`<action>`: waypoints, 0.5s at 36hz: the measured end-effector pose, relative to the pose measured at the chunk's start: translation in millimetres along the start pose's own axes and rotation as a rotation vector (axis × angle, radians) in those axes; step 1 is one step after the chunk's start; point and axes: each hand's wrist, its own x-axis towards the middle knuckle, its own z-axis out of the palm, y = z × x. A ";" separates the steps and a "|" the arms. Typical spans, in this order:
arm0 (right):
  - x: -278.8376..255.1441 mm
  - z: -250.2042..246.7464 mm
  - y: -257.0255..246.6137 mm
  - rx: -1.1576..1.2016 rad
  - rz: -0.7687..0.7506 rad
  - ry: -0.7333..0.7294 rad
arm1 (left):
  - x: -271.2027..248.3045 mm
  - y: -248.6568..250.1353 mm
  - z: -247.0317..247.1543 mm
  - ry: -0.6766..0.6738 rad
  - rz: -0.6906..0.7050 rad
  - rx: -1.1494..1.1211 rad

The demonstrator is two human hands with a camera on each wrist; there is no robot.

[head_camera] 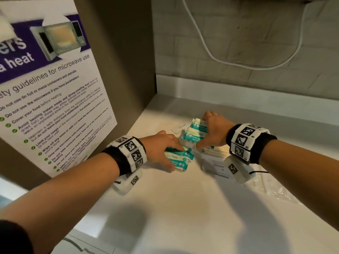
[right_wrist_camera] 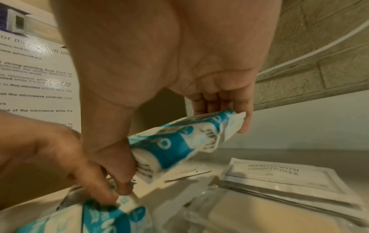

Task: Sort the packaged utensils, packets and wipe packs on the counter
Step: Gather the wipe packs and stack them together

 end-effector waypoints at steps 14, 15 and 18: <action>-1.5 -2.4 9.0 0.028 0.038 0.013 | 19.1 -56.7 -14.0 0.120 -0.567 -0.047; -1.9 -2.1 9.1 0.029 0.040 0.012 | 19.6 -57.4 -14.5 0.130 -0.570 -0.062; -3.3 -1.7 9.3 0.035 0.046 0.008 | 22.6 -58.5 -18.9 0.234 -0.536 -0.225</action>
